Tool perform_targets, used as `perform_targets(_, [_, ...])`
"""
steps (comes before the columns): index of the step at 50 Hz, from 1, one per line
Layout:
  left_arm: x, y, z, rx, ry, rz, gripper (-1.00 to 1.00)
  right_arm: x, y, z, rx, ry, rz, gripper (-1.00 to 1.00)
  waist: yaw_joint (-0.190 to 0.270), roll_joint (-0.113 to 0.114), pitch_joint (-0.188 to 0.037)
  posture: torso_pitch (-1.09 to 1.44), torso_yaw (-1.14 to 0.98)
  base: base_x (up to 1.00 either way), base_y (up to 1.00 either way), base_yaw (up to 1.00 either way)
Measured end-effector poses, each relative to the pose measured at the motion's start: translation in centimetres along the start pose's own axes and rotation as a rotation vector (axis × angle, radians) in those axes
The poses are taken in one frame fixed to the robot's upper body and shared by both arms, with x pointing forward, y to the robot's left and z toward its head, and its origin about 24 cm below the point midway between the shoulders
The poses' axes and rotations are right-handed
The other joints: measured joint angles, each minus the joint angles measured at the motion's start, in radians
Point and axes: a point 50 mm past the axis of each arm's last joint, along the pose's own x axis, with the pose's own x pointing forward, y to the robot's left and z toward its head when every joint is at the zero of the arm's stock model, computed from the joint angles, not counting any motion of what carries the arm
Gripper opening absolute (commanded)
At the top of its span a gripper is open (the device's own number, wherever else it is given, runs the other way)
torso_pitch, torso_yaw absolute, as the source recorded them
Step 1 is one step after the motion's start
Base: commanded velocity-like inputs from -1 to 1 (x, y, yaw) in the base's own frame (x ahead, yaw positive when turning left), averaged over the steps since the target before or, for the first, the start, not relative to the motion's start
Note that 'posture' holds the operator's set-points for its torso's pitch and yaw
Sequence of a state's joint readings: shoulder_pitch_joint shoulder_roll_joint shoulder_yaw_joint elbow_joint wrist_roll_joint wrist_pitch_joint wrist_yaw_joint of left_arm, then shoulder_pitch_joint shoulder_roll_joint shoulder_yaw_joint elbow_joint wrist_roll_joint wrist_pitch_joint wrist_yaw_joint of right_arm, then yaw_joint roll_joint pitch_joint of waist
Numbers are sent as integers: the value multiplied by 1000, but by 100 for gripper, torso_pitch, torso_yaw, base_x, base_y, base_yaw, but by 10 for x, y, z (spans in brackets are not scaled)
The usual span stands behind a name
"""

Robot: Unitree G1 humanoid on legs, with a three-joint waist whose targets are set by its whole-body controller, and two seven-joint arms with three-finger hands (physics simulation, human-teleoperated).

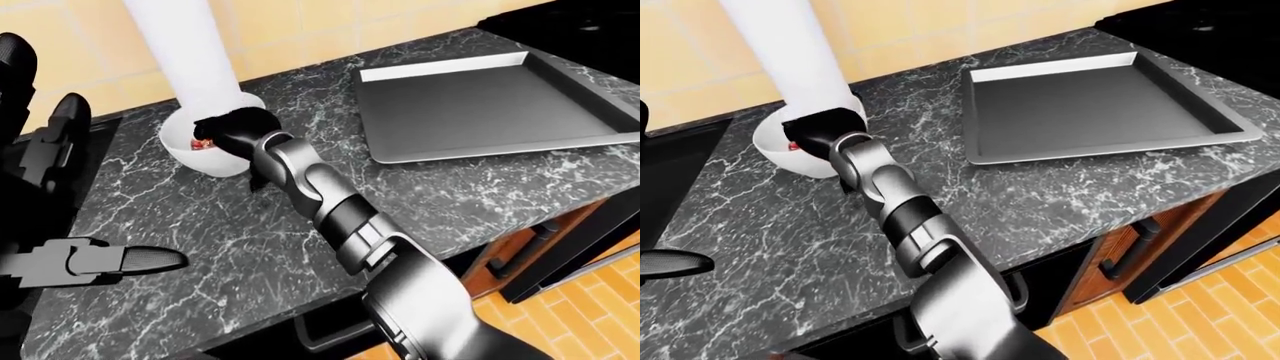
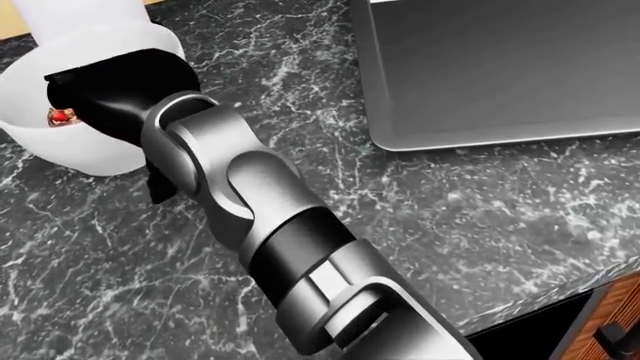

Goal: Pick up the bowl with cake and place it on the tray. Pick up the cupcake and place it on the tray.

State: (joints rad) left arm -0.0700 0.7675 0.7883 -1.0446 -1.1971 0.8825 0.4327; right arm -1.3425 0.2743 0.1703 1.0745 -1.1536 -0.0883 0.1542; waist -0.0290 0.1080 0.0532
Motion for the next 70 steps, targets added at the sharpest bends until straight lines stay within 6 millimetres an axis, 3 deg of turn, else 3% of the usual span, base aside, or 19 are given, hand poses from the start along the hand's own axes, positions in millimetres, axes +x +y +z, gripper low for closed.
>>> perform_targets(6, [-1,0,1,-1,-5,0,100,1,0,0,-20,3,-15,5,2,1,-2,0,0,0,0,0])
perform_targets(10, [-1,0,1,-1,-4,-1,100,1,-1,-1,-27,4,-22,-25,2,1,-2,0,0,0,0,0])
perform_targets(18, [-1,1,2,3,-7,3,100,2,1,-1,-36,9,-23,-39,1,2,-3,0,0,0,0,0])
perform_targets(24, [-2,1,3,3,-8,0,100,2,0,-1,-38,13,-27,-73,2,2,1,0,0,0,0,0])
perform_targets(26, [-2,1,3,2,-5,-2,100,2,1,-1,-40,16,-31,-100,3,2,2,0,0,0,0,0])
perform_targets(33, [-1,0,2,1,-4,-4,100,1,2,-4,-36,24,-27,-100,5,-2,7,0,0,0,0,0])
perform_targets(43, [-1,-1,2,3,-4,-4,100,-1,-12,-16,-35,61,-30,-100,5,-10,15,0,0,0,0,0])
perform_targets(54, [-1,-2,-1,1,5,-7,100,-8,-44,-29,-9,84,-96,-100,3,-16,19,0,0,0,0,0])
perform_targets(66, [-1,-2,-2,1,3,-6,100,-39,-62,-19,-5,27,-93,-100,7,-25,24,0,0,0,0,0])
perform_targets(70, [0,-3,-2,2,5,-11,100,-52,-74,-27,-15,49,-75,-100,9,-30,26,0,0,0,0,0])
